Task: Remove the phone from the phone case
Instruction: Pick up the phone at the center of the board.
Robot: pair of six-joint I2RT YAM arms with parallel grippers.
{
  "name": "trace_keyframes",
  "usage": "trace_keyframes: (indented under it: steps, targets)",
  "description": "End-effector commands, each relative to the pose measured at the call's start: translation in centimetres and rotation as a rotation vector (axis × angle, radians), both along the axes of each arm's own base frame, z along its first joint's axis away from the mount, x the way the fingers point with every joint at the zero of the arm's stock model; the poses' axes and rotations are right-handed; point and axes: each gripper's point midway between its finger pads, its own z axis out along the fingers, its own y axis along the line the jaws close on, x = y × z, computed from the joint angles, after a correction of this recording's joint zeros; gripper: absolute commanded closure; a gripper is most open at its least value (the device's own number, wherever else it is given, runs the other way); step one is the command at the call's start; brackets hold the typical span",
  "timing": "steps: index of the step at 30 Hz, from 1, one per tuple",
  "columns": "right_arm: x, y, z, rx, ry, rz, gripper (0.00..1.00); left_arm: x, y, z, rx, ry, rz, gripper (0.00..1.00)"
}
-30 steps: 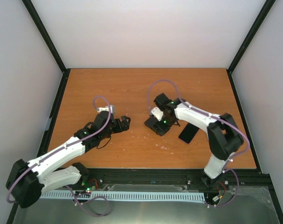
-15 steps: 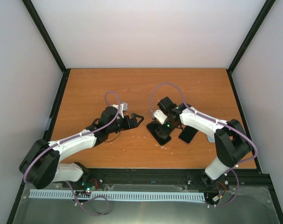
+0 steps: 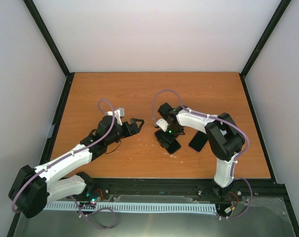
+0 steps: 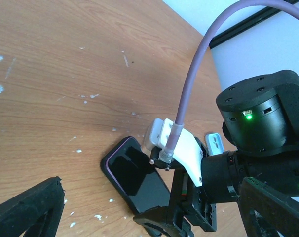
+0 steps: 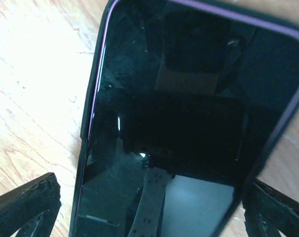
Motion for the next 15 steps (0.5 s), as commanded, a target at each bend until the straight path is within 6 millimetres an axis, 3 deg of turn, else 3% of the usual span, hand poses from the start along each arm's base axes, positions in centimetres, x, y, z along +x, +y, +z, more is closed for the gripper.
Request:
trace_keyframes:
  steps: [1,7,15]
  targets:
    - [-1.7,0.2,-1.3,-0.043,0.058,0.017,0.02,-0.3,1.4,-1.6,0.042,0.033,0.047,0.03]
    - [-1.4,-1.1,-2.7,-0.129,0.019,-0.02,0.19,-0.2,1.2,-2.0,0.048,0.04,0.04,0.03]
    - [-1.8,-2.2,-4.8,-0.218,0.04,-0.019,0.14,-0.1,1.5,-2.4,0.063,0.046,0.056,0.02]
